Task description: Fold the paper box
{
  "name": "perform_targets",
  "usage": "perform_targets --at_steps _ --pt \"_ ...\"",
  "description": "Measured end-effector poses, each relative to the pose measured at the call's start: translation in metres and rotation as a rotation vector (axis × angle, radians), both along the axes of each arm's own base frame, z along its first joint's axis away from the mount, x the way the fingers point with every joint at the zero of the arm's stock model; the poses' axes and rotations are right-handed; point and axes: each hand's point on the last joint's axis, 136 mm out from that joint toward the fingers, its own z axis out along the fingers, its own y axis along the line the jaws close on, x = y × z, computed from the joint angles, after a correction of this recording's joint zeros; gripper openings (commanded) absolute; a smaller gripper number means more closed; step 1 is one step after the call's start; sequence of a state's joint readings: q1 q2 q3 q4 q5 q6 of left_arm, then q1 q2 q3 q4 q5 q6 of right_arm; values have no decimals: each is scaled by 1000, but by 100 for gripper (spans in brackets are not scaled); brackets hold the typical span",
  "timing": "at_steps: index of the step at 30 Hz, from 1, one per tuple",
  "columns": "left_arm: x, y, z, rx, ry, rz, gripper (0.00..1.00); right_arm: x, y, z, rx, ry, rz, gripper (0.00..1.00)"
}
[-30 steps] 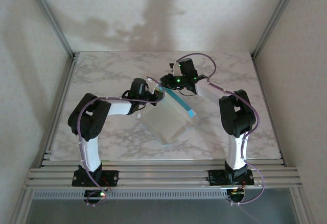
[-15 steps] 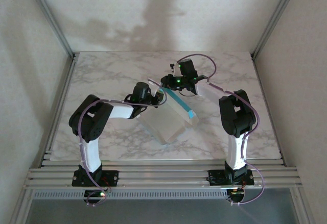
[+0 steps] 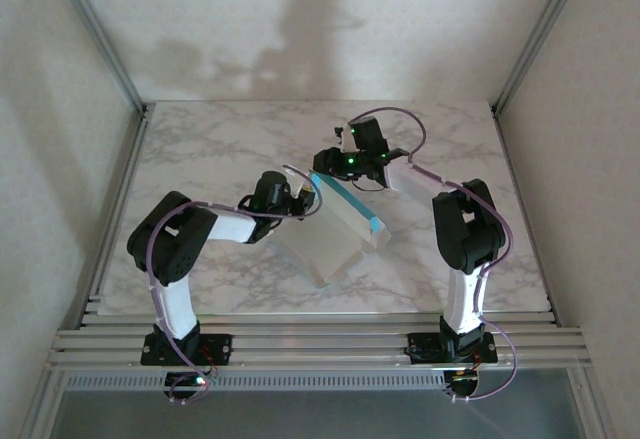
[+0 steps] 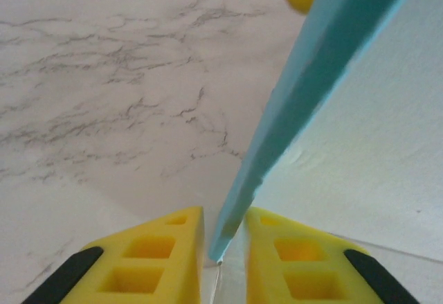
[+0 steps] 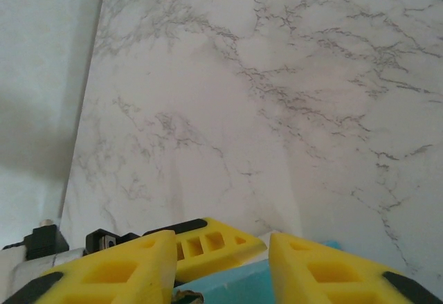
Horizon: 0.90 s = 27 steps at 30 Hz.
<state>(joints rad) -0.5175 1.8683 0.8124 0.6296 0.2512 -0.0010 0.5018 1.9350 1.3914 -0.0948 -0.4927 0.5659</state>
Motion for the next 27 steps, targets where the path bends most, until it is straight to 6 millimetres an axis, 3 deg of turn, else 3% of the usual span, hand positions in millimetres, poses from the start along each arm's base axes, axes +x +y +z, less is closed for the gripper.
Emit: perform_targets --at_steps 10,16,27 --pt "-5 5 3 -36 10 35 24 -3 0 2 6 3 8 41" --pt "-11 9 3 -58 24 50 27 -7 -3 3 -8 12 12 34" --pt "-11 10 23 -140 12 73 28 -15 6 0 -54 -17 40 32"
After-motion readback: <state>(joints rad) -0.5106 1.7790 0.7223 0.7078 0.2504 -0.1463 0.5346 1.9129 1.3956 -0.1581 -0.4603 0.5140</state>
